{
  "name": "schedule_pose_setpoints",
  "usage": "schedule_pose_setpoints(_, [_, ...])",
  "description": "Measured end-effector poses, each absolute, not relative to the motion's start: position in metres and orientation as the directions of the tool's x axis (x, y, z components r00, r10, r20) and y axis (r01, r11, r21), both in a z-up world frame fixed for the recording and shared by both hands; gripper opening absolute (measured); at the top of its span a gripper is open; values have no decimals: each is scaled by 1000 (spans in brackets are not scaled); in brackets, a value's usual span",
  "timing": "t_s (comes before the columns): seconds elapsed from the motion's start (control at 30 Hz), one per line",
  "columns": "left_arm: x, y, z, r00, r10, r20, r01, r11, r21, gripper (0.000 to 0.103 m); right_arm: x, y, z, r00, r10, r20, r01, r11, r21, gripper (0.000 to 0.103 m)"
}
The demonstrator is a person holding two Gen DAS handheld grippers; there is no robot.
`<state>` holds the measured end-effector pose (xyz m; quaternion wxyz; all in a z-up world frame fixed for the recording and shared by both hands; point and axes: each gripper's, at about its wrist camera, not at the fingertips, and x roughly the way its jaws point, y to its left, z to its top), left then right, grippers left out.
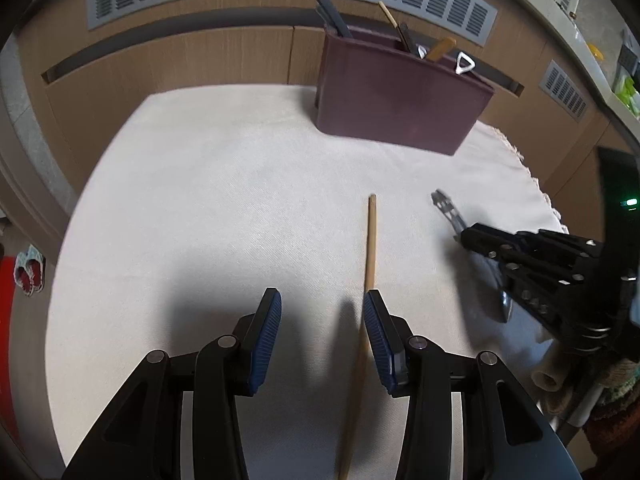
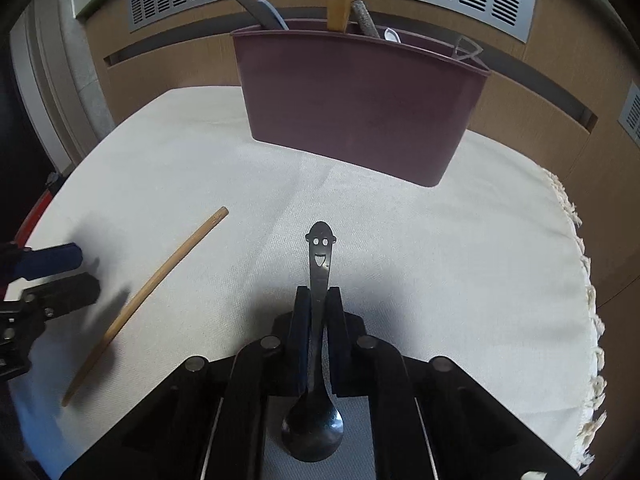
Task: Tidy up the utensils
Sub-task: 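Grasp the wooden chopstick with the left tool while the right tool holds the smiley spoon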
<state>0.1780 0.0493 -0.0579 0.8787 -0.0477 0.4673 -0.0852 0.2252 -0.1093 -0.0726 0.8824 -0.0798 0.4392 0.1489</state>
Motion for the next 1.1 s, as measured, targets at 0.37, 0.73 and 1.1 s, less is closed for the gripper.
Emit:
schedule_pose_setpoints(0.37, [199,18,-67,466,-178,-867,160,980,-116,44,199,-140,-52,596,253,-762,-324,944,59,6])
schedule_pose_setpoints(0.73, [233,12,-67,445,-150,-883,175,982,-78,42,190,-156,-37,629,281,-725,-316,944,92,6])
schedule_pose_setpoints(1.1, [238,9,-67,427,-149,-892,160,983,-87,17,186,-163,-34,641,287,-712,-312,945,100,6])
